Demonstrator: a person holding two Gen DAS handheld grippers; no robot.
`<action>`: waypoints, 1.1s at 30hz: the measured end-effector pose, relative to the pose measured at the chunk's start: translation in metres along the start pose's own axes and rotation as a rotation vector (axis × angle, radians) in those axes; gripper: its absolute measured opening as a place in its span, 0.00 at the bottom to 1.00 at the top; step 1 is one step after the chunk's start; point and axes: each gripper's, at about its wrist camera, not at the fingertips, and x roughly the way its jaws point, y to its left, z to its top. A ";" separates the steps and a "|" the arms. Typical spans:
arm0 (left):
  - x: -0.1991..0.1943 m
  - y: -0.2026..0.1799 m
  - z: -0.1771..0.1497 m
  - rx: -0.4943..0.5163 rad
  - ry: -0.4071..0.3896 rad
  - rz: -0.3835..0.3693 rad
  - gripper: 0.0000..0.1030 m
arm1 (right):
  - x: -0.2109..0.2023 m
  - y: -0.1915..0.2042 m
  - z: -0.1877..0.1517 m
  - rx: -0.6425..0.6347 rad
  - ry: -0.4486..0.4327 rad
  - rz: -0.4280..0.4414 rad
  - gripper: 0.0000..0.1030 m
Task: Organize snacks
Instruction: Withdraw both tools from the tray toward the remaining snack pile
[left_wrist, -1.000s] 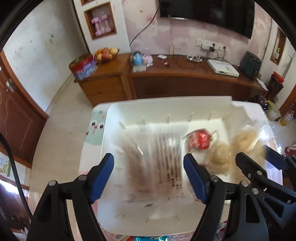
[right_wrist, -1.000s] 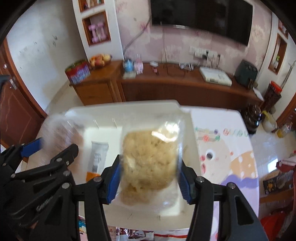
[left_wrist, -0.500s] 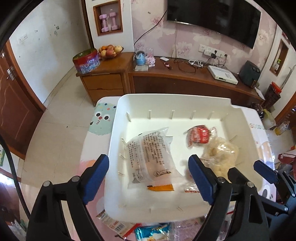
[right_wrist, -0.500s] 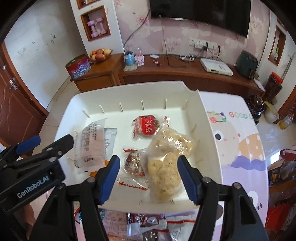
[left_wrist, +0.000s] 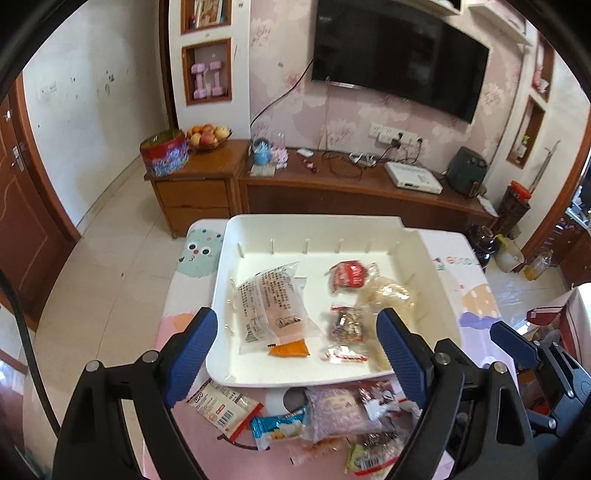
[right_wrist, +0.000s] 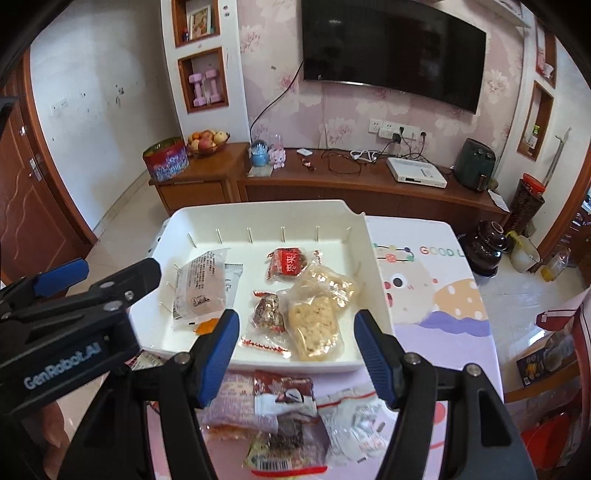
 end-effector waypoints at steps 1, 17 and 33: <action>-0.009 -0.001 -0.003 0.002 -0.018 -0.011 0.85 | -0.008 -0.003 -0.002 0.008 -0.009 0.004 0.63; -0.095 -0.030 -0.051 0.038 -0.071 -0.117 0.85 | -0.094 -0.047 -0.041 0.034 -0.171 0.034 0.63; -0.054 -0.048 -0.141 0.040 0.016 -0.122 0.85 | -0.081 -0.085 -0.115 -0.034 -0.141 0.025 0.63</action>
